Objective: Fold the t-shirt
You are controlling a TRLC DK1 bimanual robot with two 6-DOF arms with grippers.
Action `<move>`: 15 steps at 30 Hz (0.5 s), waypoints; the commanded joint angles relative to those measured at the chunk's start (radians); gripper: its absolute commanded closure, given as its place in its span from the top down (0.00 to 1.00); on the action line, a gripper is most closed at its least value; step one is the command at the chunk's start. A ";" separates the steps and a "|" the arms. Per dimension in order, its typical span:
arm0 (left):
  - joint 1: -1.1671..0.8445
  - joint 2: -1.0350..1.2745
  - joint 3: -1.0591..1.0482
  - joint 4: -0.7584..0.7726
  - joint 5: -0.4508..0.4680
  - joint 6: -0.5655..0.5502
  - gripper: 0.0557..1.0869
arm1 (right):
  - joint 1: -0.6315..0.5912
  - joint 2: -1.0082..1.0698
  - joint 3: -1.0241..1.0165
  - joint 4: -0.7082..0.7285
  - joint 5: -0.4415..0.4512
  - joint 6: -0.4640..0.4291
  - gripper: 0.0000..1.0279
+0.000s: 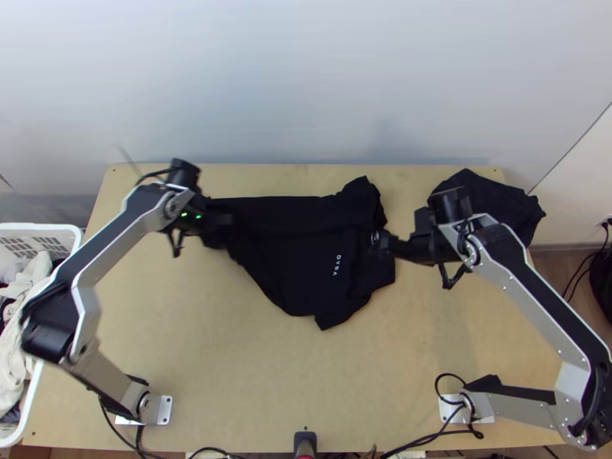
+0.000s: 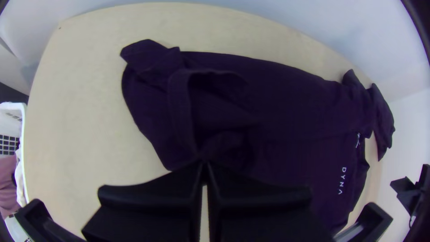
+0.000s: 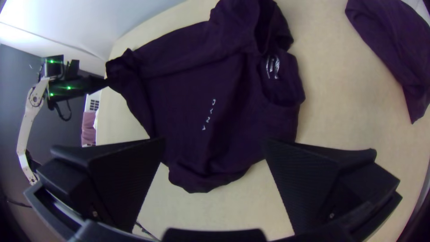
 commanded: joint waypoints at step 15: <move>0.197 -0.424 -0.404 -0.100 0.006 0.114 0.04 | 0.222 0.038 -0.252 0.070 -0.006 -0.085 0.96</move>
